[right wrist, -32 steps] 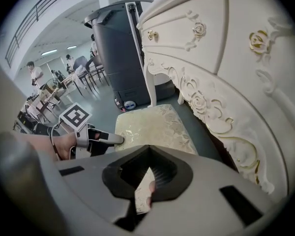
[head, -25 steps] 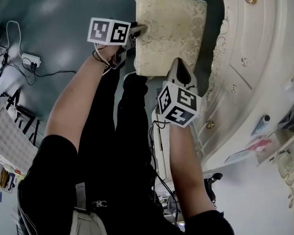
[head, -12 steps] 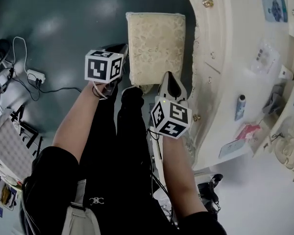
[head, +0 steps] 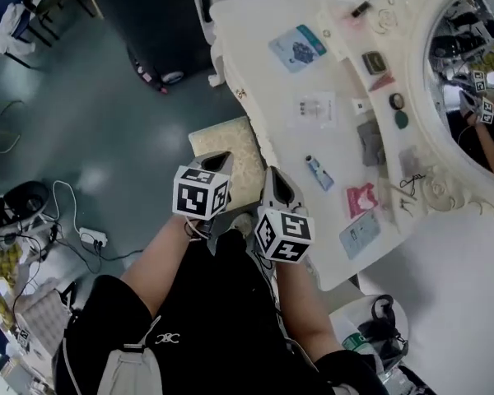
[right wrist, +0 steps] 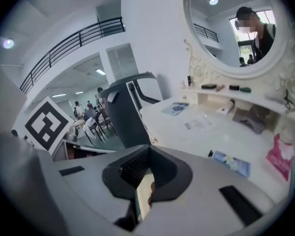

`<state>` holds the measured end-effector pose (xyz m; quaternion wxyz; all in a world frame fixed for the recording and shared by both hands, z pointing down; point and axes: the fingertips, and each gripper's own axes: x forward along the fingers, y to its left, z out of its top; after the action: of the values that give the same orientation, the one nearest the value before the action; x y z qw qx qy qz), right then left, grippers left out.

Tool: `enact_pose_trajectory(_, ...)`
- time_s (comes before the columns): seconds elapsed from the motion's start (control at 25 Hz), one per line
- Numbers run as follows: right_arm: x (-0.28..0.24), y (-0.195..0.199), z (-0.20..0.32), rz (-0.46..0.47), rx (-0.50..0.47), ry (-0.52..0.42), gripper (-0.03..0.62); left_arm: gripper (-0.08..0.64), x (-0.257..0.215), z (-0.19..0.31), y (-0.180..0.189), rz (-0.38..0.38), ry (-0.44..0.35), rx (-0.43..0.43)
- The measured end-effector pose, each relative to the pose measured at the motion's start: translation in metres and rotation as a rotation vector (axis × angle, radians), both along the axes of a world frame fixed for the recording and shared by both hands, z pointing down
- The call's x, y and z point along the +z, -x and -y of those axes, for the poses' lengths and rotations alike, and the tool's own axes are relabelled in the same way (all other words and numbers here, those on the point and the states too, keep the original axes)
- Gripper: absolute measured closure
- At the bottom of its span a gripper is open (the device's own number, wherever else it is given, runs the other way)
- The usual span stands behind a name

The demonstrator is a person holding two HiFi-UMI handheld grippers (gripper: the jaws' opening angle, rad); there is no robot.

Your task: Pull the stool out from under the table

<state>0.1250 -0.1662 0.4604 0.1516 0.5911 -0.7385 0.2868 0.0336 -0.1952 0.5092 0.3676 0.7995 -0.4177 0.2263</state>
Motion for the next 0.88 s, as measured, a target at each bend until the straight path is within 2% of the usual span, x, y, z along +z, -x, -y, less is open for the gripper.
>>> enact_pose_trajectory(0.08,-0.037,-0.015,0.0,-0.005,0.03,-0.053,0.591,0.555,-0.049,0.008,-0.02,-0.007,-0.069,0.031)
enact_pose_trajectory(0.24,-0.112,-0.035,0.019,0.001,0.092,-0.225,0.591,0.555,-0.145,0.037,-0.049,0.046,-0.297,0.105)
enact_pose_trajectory(0.44,-0.186,-0.072,0.027,0.005,0.18,-0.392,0.591,0.555,-0.232,0.045,-0.083,0.039,-0.476,0.158)
enact_pose_trajectory(0.64,-0.241,-0.114,0.037,-0.02,0.258,-0.498,0.591,0.555,-0.289,0.049,-0.106,-0.016,-0.577,0.192)
enact_pose_trajectory(0.88,-0.266,-0.127,0.034,-0.031,0.273,-0.563,0.591,0.555,-0.309,0.048,-0.12,-0.023,-0.617,0.228)
